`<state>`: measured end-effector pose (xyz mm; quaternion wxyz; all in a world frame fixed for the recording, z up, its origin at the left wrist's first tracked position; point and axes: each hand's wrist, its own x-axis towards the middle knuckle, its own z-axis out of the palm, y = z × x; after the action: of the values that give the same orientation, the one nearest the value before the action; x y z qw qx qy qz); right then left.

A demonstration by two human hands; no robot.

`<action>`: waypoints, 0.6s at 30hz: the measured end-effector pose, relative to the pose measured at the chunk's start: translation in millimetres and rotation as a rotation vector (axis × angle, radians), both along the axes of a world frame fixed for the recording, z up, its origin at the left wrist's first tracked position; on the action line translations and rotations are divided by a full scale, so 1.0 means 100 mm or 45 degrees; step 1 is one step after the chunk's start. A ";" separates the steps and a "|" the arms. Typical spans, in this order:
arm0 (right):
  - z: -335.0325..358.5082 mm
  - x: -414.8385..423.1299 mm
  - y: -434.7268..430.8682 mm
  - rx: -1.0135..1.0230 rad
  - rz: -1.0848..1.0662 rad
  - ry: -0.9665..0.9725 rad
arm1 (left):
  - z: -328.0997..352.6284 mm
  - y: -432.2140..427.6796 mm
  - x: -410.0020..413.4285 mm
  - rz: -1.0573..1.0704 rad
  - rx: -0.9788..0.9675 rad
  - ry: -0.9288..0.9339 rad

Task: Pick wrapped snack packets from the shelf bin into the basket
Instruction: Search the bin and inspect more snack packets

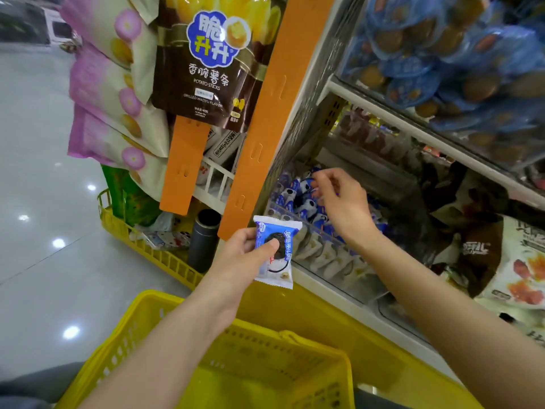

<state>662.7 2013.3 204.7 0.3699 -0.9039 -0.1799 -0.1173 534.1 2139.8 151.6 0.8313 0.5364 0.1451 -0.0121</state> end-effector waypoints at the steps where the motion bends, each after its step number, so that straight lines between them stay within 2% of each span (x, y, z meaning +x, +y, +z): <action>1: -0.02 -0.19 -0.04 0.040 0.074 -0.037 | -0.02 -0.02 -0.01 -0.007 0.036 0.016; 3: -0.09 -0.56 -0.13 0.028 0.202 -0.057 | -0.06 -0.06 -0.04 -0.032 0.076 0.040; 6: -0.27 -0.93 -0.25 0.023 0.259 0.077 | -0.11 -0.14 -0.12 -0.084 0.110 0.033; 8: -0.39 -1.03 -0.31 0.103 0.205 0.253 | -0.16 -0.19 -0.17 -0.122 0.181 0.023; 11: -0.48 -1.08 -0.37 0.417 0.139 0.632 | -0.23 -0.25 -0.23 -0.184 0.305 0.012; 13: -0.55 -1.10 -0.42 0.523 0.136 0.828 | -0.28 -0.27 -0.25 -0.205 0.372 -0.008; 18: -0.70 -1.14 -0.46 0.521 0.150 0.896 | -0.36 -0.34 -0.24 -0.148 0.438 0.004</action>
<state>548.4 1967.0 134.6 0.5869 -0.7849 -0.0670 0.1870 509.9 2105.7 115.6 0.7250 0.6781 0.1151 -0.0359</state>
